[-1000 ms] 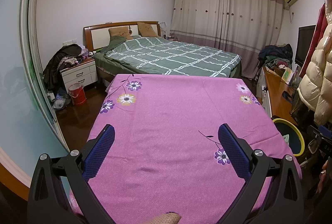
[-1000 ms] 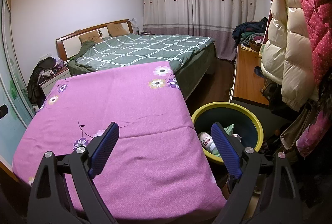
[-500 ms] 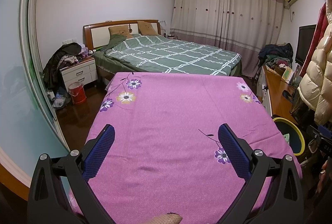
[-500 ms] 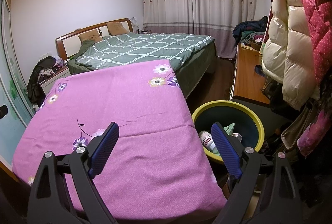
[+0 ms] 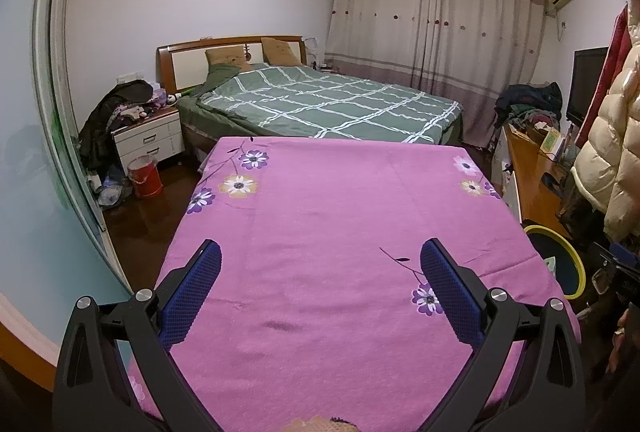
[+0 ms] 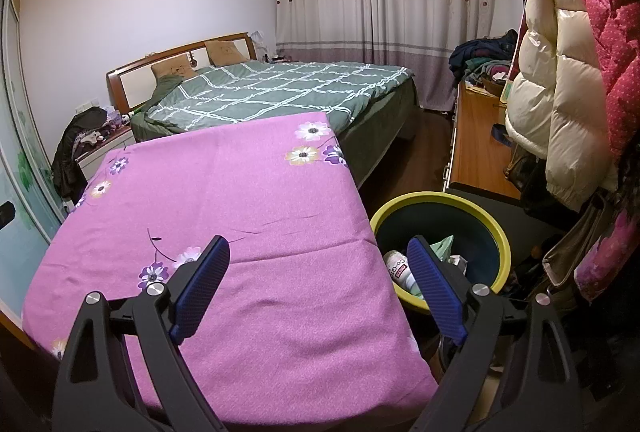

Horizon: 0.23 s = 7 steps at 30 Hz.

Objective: Collect trash

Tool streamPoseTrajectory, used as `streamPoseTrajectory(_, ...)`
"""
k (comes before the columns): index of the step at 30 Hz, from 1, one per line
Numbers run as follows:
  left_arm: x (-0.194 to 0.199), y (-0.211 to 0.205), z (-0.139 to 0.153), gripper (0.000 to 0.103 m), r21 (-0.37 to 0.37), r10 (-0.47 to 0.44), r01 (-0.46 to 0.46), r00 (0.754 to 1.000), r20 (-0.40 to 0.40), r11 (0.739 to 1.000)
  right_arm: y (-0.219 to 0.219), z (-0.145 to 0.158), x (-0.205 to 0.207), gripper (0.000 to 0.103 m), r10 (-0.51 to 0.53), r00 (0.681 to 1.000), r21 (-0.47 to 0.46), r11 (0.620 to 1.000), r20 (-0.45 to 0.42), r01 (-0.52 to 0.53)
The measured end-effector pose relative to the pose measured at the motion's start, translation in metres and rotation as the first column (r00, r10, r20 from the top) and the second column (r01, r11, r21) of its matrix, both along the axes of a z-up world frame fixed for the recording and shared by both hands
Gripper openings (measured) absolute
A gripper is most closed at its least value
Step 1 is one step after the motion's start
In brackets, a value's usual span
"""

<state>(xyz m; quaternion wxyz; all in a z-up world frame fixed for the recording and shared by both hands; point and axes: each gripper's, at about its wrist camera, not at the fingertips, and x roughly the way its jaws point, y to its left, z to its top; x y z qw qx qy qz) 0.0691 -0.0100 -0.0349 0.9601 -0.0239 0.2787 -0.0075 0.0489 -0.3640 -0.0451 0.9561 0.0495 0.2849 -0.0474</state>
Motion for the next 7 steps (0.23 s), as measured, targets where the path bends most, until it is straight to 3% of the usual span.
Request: streamPoseTrajectory(7,0.06,0.006,-0.03,0.098,0.022,0.013,-0.011,0.995,-0.094,1.0,0.018,-0.01,0.035,0.093,0.06,0.997,-0.026,0.998,-0.044,-0.061)
